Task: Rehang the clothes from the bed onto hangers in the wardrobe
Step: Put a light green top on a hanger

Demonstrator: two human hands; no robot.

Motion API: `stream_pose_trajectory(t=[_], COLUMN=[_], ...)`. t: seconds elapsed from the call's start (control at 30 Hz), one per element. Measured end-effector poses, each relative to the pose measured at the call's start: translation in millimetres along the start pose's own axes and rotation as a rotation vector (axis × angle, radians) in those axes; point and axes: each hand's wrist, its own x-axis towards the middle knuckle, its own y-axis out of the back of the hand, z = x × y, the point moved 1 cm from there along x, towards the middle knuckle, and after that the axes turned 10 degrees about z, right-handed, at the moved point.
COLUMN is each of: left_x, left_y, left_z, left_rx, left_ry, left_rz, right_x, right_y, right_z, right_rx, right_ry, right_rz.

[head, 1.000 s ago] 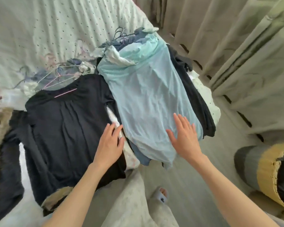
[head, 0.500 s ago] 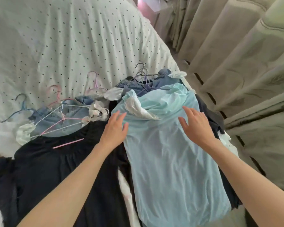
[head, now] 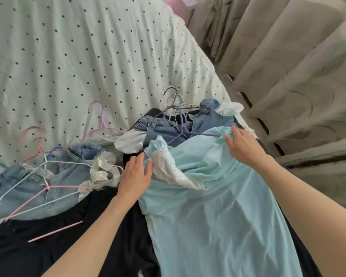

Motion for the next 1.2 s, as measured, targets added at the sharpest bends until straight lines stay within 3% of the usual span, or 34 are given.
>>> stream_pose_trajectory(t=[0.13, 0.3, 0.4, 0.63, 0.83, 1.0, 1.2], left_x=[-4, -12, -21, -73, -152, -264, -418], left_y=[4, 32, 46, 53, 57, 38, 13], left_z=[7, 32, 56, 139, 251, 331, 388], left_rx=[-0.135, -0.226, -0.205, -0.185, -0.253, -0.328, -0.436], left_ry=[0.005, -0.046, -0.121, -0.396, -0.679, -0.969, -1.172], left_rz=[0.112, 0.135, 0.126, 0.060, 0.044, -0.007, -0.176], right_x=[1, -26, -73, -216, -349, -503, -695], right_y=[2, 36, 62, 126, 200, 226, 229], right_z=[-6, 4, 20, 89, 165, 218, 235], right_rx=[-0.021, 0.217, 0.342, 0.814, 0.645, 0.558, 0.417], right_ry=[0.077, -0.009, -0.059, -0.388, -0.417, -0.589, -0.833], right_rz=[0.036, 0.076, 0.198, 0.291, 0.453, 0.734, 1.001])
